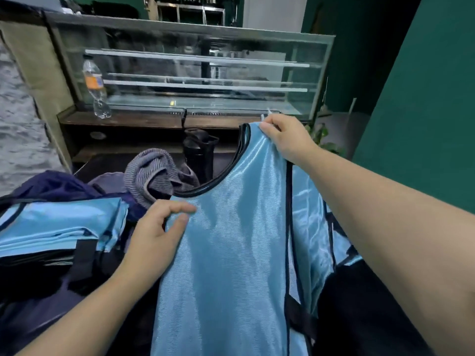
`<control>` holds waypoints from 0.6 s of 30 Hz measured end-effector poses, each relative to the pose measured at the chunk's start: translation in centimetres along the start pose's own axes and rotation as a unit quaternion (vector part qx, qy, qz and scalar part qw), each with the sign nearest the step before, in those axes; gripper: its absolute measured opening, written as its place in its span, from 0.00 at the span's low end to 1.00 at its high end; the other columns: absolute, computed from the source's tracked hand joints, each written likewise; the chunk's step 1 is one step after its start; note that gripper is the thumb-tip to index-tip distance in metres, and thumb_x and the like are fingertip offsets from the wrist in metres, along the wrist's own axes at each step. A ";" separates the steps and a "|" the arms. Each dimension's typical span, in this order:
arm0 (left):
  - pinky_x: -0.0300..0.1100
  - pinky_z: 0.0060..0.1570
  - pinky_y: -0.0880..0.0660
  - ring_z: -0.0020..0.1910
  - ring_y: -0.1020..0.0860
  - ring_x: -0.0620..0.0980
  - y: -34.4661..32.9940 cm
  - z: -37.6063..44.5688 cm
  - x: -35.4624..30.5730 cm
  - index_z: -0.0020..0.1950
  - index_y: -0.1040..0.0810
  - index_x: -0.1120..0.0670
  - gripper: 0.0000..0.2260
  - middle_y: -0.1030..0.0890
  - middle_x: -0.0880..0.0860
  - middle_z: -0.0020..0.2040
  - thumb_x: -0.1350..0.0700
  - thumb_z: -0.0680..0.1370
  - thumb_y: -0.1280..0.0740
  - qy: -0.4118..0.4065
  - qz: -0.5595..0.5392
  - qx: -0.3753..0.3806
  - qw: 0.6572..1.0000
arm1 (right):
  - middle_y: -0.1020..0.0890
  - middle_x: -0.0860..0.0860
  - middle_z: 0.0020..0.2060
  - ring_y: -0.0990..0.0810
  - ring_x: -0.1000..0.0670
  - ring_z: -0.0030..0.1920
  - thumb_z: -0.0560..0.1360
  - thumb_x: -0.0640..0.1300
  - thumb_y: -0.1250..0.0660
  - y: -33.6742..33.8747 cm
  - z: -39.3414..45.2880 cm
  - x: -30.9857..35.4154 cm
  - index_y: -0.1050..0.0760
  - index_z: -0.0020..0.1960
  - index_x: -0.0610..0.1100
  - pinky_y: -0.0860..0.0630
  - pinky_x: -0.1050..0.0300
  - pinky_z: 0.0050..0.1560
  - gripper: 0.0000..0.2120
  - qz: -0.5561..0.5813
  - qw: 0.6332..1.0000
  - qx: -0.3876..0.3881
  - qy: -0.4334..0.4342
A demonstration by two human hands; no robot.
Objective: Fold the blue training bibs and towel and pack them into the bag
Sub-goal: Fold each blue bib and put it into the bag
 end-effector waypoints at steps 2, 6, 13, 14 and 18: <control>0.21 0.48 0.35 0.47 0.26 0.29 -1.0 0.1 2.4 0.43 0.22 0.42 0.18 0.20 0.45 0.48 0.66 0.77 0.35 0.020 0.018 0.003 1.000 | 0.28 0.51 0.30 0.33 0.60 0.23 0.81 0.46 0.40 -1.7 0.4 -1.9 0.29 0.40 0.44 0.37 0.71 0.24 0.12 0.000 1.000 0.008 -0.012; 0.19 0.46 0.35 0.46 0.25 0.28 -2.7 -0.3 6.5 0.43 0.21 0.41 0.21 0.19 0.42 0.46 0.69 0.77 0.38 0.064 0.026 0.018 0.997 | 0.27 0.53 0.31 0.32 0.59 0.27 0.81 0.46 0.39 -4.9 0.4 -5.5 0.30 0.37 0.49 0.34 0.66 0.30 0.13 -0.011 1.000 0.023 -0.016; 0.18 0.45 0.35 0.47 0.24 0.33 -4.1 -1.6 11.0 0.48 0.21 0.43 0.16 0.22 0.40 0.50 0.66 0.78 0.37 0.137 0.008 0.015 0.990 | 0.22 0.53 0.36 0.27 0.52 0.36 0.79 0.50 0.37 -7.2 -1.1 -7.9 0.25 0.41 0.48 0.30 0.54 0.42 0.10 -0.055 0.998 0.025 -0.036; 0.18 0.44 0.35 0.48 0.24 0.37 -4.0 -1.6 11.5 0.50 0.21 0.46 0.15 0.22 0.41 0.50 0.66 0.78 0.37 0.153 0.000 0.011 0.988 | 0.20 0.53 0.37 0.27 0.53 0.36 0.78 0.51 0.36 -7.0 -1.5 -7.3 0.24 0.40 0.49 0.30 0.55 0.42 0.10 -0.061 0.997 0.021 -0.029; 0.17 0.43 0.36 0.48 0.25 0.41 -4.4 -1.5 12.9 0.60 0.20 0.52 0.14 0.22 0.49 0.56 0.64 0.79 0.37 0.182 0.017 0.032 0.983 | 0.19 0.56 0.39 0.26 0.58 0.37 0.78 0.49 0.34 -5.6 -4.8 -3.1 0.21 0.42 0.47 0.31 0.60 0.42 0.09 -0.064 0.997 0.028 0.034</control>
Point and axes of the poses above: each hand's wrist, its own z-axis towards the middle knuckle, its own y-axis out of the back of the hand, x = y × z, the point moved 10 cm from there along z, towards the middle knuckle
